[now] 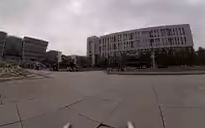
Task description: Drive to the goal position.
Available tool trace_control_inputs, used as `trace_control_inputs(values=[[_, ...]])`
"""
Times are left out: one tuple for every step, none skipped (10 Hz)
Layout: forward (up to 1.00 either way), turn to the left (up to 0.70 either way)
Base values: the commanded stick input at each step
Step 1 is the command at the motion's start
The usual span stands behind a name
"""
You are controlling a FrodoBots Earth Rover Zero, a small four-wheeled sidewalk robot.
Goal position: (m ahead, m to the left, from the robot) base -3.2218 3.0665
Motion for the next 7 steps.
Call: trace_control_inputs(values=[[0.70,0.00],[0.70,0.00],[0.70,0.00],[0.70,0.00],[0.70,0.00],[0.70,0.00],[0.70,0.00]])
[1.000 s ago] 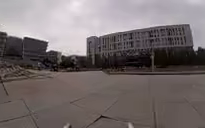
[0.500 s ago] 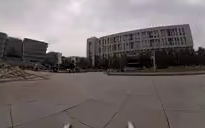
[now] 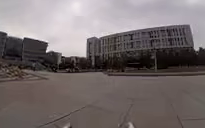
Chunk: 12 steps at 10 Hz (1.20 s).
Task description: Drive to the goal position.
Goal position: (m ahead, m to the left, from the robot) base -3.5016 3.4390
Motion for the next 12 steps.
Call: trace_control_inputs(values=[[0.70,0.00],[0.70,0.00],[0.70,0.00],[0.70,0.00],[0.70,0.00],[0.70,0.00],[0.70,0.00],[0.70,0.00],[0.70,0.00],[0.70,0.00],[0.70,0.00],[0.70,0.00]])
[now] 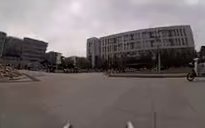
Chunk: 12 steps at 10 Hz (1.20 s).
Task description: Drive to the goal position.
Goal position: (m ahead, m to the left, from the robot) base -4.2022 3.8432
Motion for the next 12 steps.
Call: trace_control_inputs(values=[[0.70,0.00],[0.70,0.00],[0.70,0.00],[0.70,0.00],[0.70,0.00],[0.70,0.00],[0.70,0.09],[0.70,0.14],[0.70,0.14],[0.70,0.14],[0.70,0.14],[0.70,0.14]])
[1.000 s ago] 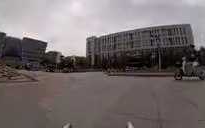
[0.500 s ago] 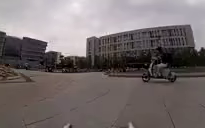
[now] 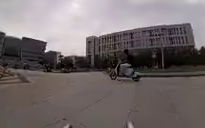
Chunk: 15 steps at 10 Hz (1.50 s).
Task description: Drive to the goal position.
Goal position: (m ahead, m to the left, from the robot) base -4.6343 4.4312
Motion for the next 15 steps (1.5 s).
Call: trace_control_inputs(values=[[0.70,0.14],[0.70,0.14],[0.70,0.14],[0.70,0.14],[0.70,0.14],[0.70,0.14],[0.70,0.14],[0.70,0.10],[0.70,0.03],[0.70,0.00],[0.70,0.00],[0.70,0.00],[0.70,0.00],[0.70,0.00],[0.70,0.00]])
